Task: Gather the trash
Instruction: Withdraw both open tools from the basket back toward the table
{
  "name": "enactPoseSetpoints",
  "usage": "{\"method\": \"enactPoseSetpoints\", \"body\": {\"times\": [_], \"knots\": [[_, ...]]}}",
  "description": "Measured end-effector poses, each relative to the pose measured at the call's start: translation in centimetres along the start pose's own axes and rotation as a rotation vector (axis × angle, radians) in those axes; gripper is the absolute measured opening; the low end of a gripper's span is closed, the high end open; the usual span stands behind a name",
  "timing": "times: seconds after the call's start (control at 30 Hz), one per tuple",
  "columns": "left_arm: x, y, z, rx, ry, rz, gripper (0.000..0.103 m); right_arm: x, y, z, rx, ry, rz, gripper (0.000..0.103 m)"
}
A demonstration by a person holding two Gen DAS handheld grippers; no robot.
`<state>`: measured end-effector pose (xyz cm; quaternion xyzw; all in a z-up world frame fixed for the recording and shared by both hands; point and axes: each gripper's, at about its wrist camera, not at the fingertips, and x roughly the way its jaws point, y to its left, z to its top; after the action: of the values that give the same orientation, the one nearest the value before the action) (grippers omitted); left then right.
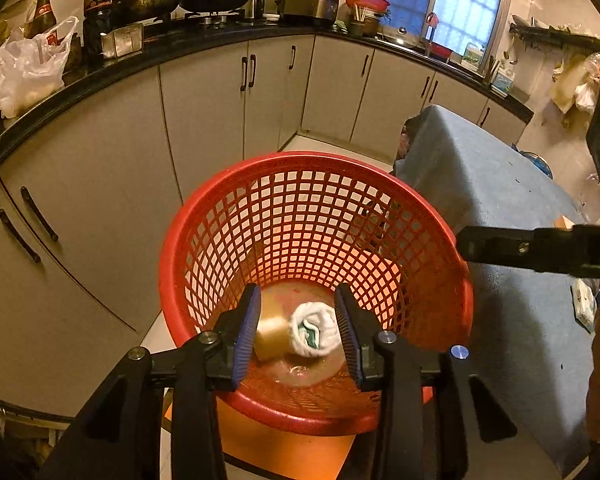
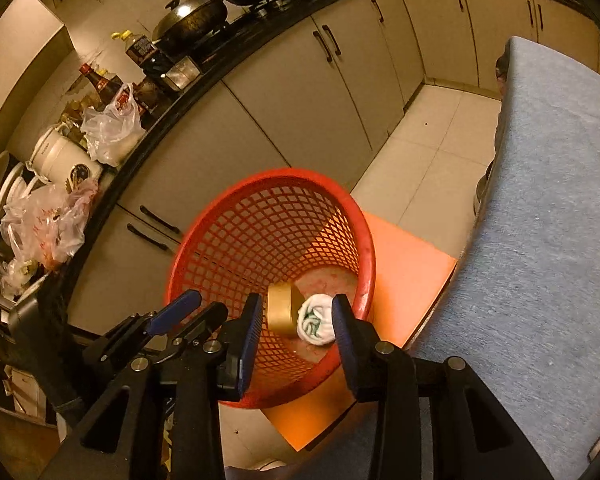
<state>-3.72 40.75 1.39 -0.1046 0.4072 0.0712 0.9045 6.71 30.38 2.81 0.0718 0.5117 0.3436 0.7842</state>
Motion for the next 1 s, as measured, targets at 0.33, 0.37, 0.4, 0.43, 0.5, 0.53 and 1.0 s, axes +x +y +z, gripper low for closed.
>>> {"method": "enactPoseSetpoints", "body": {"times": [0.33,0.37,0.4,0.43,0.5,0.53,1.0], "knots": [[-1.8,-0.7,-0.4,0.004,-0.034,0.018,0.045,-3.5,0.1,-1.4,-0.016,-0.067,-0.011,0.042],[-2.0,-0.7,-0.5,0.003,-0.038,0.018,0.045,-3.8,0.1,-1.5,-0.015,-0.071,-0.012,0.042],[-2.2,-0.7,-0.5,0.002,-0.04,0.019,0.045,-4.0,0.0,-1.6,-0.015,-0.073,-0.012,0.042],[-2.5,-0.8,-0.6,0.002,-0.043,0.022,0.046,-4.4,0.0,-1.8,-0.014,-0.077,-0.015,0.042],[-3.0,-1.1,-0.7,0.007,-0.052,0.03,0.048,-4.9,-0.3,-2.1,-0.01,-0.084,-0.02,0.042],[-3.2,-1.1,-0.7,0.008,-0.055,0.034,0.048,-5.4,-0.5,-2.4,-0.007,-0.091,-0.023,0.042],[-6.5,-4.6,-2.0,0.067,-0.104,0.057,0.053,-10.6,-3.3,-6.2,0.042,-0.157,-0.022,0.045]]}}
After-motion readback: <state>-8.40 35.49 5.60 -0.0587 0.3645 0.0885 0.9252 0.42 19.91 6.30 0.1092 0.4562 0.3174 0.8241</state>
